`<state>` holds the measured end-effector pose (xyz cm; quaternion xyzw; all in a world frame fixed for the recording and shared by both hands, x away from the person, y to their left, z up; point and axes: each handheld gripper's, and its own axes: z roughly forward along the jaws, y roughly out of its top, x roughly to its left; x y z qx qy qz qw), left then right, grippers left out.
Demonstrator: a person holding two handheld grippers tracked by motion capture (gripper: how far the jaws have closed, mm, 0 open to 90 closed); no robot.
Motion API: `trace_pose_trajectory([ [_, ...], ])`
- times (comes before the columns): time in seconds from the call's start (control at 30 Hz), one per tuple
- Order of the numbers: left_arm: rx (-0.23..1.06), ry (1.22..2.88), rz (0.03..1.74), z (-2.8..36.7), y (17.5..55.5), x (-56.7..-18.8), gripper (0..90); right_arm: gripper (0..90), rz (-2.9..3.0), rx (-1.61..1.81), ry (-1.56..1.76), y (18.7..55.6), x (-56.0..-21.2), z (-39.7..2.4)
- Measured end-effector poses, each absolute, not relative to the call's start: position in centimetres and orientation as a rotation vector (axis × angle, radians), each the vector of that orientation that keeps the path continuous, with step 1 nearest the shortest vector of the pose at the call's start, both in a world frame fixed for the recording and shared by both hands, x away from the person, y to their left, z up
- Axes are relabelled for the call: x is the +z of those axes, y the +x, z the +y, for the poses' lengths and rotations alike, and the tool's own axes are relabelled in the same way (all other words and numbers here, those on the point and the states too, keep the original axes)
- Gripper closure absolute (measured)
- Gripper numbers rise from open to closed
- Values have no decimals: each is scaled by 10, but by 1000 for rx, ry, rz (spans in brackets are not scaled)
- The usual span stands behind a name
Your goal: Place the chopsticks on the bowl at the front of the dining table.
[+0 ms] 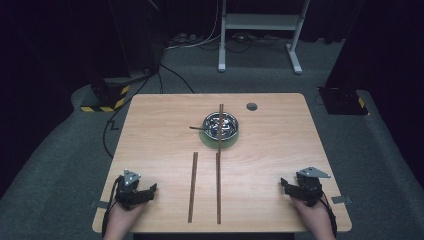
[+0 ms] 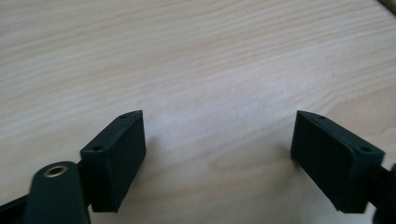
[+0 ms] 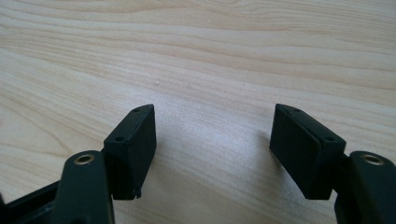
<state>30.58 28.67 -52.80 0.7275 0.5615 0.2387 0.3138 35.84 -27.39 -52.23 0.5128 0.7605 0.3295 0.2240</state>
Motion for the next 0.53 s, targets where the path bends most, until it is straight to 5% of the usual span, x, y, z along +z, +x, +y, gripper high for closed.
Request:
trace_pose_trajectory([
  [0.53, 641, 1896, 1475, 286, 302, -530, 157, 304, 2093, 887, 1422, 358, -522, -271],
])
